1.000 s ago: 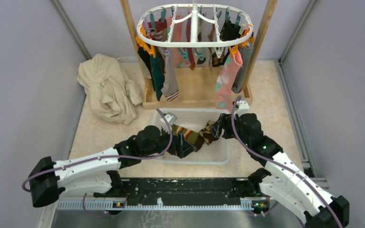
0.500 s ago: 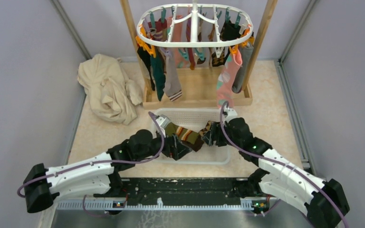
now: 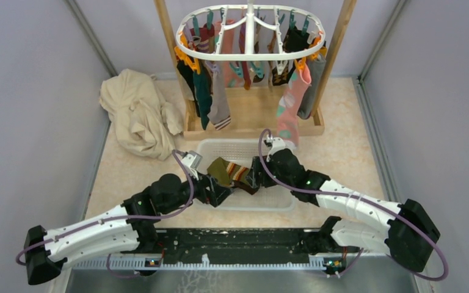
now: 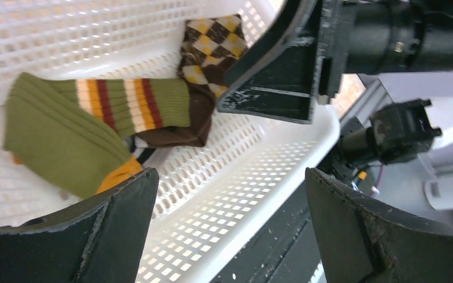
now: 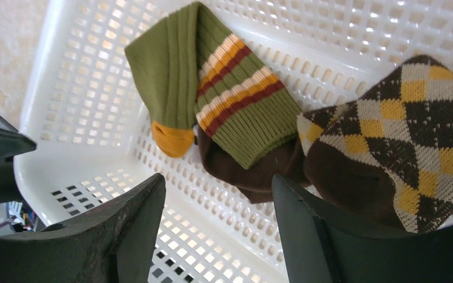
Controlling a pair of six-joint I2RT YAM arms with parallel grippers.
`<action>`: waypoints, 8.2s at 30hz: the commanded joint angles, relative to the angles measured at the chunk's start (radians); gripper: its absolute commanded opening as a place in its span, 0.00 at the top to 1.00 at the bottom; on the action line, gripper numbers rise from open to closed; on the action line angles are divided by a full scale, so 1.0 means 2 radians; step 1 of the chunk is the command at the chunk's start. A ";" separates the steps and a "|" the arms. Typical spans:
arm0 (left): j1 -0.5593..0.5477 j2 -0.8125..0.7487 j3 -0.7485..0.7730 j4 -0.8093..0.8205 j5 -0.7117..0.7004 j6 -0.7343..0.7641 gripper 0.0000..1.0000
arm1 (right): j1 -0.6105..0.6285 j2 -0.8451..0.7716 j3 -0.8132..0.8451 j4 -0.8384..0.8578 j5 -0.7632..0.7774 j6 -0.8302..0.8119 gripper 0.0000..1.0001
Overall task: Remove the socks clipped to the hanger
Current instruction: Place the sock in the bin, then remove the sock from the hanger.
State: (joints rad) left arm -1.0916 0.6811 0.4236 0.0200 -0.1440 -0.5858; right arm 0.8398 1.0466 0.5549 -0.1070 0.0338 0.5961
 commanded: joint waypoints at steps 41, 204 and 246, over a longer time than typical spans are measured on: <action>-0.002 -0.077 0.018 -0.089 -0.164 -0.017 0.01 | 0.005 0.247 0.136 0.428 0.035 -0.258 0.25; 0.117 0.363 0.533 0.072 -0.290 0.150 0.06 | 0.093 0.392 0.155 0.649 0.491 -0.582 1.00; 0.134 0.359 0.527 0.064 -0.251 0.141 1.00 | 0.092 0.369 0.124 0.643 0.496 -0.556 1.00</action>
State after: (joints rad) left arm -0.8284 1.3960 1.4452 0.1726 -0.6640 -0.2955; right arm 1.0130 1.8278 0.8223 1.1362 1.0153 -0.5377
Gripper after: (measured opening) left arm 0.039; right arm 0.039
